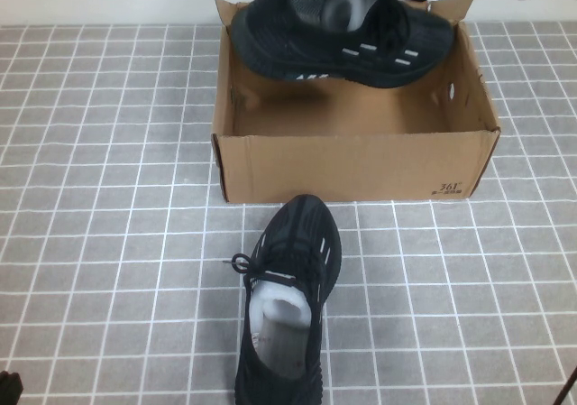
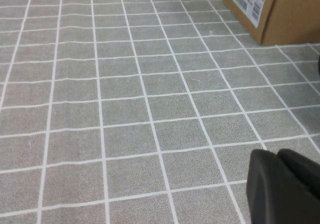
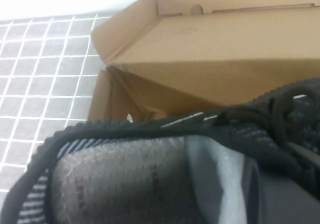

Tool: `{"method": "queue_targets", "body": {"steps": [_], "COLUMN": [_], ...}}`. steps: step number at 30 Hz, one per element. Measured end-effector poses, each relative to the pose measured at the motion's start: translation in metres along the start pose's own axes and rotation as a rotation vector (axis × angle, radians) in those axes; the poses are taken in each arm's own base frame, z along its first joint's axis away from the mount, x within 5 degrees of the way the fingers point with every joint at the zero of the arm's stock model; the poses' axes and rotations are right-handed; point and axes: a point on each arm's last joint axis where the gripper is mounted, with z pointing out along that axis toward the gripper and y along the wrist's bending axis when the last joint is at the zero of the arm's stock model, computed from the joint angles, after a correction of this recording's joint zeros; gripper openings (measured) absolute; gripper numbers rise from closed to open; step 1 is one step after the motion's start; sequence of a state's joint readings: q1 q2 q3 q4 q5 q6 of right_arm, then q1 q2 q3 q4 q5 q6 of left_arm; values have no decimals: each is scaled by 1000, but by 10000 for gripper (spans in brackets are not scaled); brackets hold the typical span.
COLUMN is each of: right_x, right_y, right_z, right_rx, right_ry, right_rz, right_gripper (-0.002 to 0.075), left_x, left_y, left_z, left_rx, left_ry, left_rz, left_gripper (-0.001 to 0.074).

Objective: Put shoes into padded shoe box
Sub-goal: Place the shoe in the shoe box

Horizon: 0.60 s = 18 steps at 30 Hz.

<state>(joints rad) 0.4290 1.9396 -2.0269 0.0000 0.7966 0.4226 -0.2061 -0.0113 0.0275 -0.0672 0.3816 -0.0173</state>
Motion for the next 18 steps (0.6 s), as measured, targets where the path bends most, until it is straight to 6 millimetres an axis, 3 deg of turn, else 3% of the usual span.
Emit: {"method": "queue_targets", "body": {"steps": [7, 18], "right_x": [8, 5], "right_y": [-7, -33], "right_z": [28, 66], "right_rx": [15, 20], "right_ry": [21, -63], "right_rz": [4, 38], "right_gripper": [16, 16], "left_x": [0, 0], "left_y": [0, 0], "left_z": [0, 0], "left_rx": [0, 0], "left_ry": [0, 0], "left_rz": [0, 0], "left_gripper": [-4, -4]}}
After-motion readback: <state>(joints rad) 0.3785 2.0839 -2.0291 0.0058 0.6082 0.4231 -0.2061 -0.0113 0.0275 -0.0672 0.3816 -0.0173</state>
